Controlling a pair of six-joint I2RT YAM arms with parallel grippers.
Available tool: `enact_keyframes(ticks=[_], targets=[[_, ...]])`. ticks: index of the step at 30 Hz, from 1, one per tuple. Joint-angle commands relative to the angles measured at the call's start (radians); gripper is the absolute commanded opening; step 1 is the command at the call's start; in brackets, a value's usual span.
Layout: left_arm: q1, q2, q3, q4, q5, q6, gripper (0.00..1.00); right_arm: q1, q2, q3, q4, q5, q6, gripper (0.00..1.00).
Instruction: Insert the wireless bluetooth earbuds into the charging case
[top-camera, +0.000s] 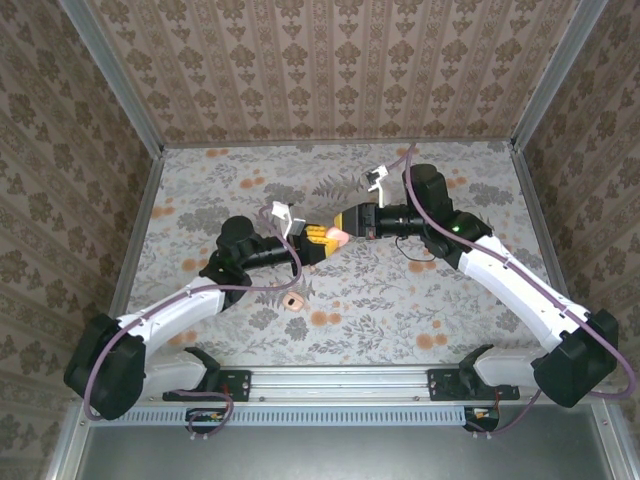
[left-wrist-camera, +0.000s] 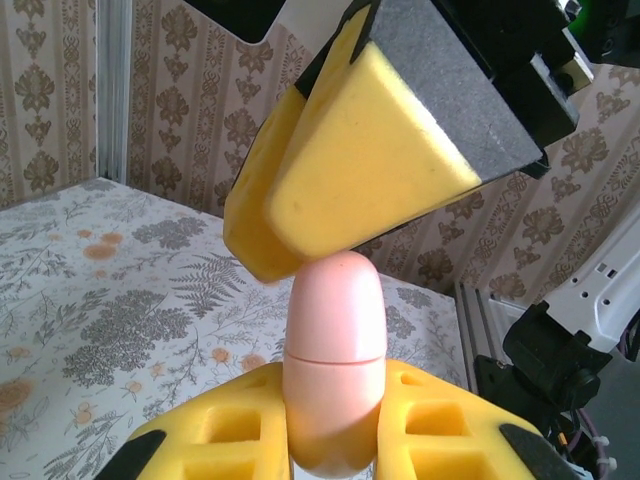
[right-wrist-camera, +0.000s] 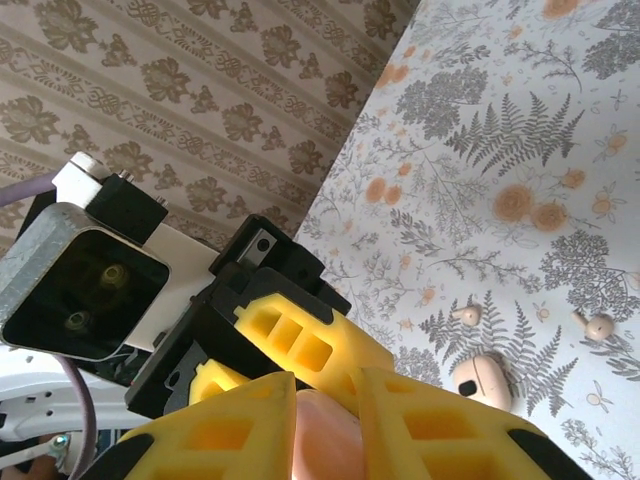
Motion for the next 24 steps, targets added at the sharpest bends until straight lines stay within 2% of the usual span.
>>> enact_keyframes(ticks=[1, 6, 12, 18, 24], targets=[[0.028, 0.006, 0.029, 0.033, -0.072, -0.034, 0.0, 0.026, -0.02, 0.023, -0.089, 0.018, -0.038, 0.27], [0.052, 0.027, 0.053, -0.051, -0.106, -0.067, 0.0, 0.014, -0.113, 0.01, -0.126, 0.203, -0.086, 0.4], [0.074, 0.115, 0.113, -0.192, -0.14, -0.065, 0.0, -0.026, -0.159, -0.048, -0.164, 0.401, -0.083, 0.45], [0.074, 0.308, 0.224, -0.424, -0.247, -0.033, 0.0, -0.05, -0.143, -0.09, -0.201, 0.46, -0.085, 0.48], [0.071, 0.532, 0.29, -0.426, -0.28, -0.139, 0.01, -0.082, -0.13, -0.129, -0.21, 0.46, -0.099, 0.48]])
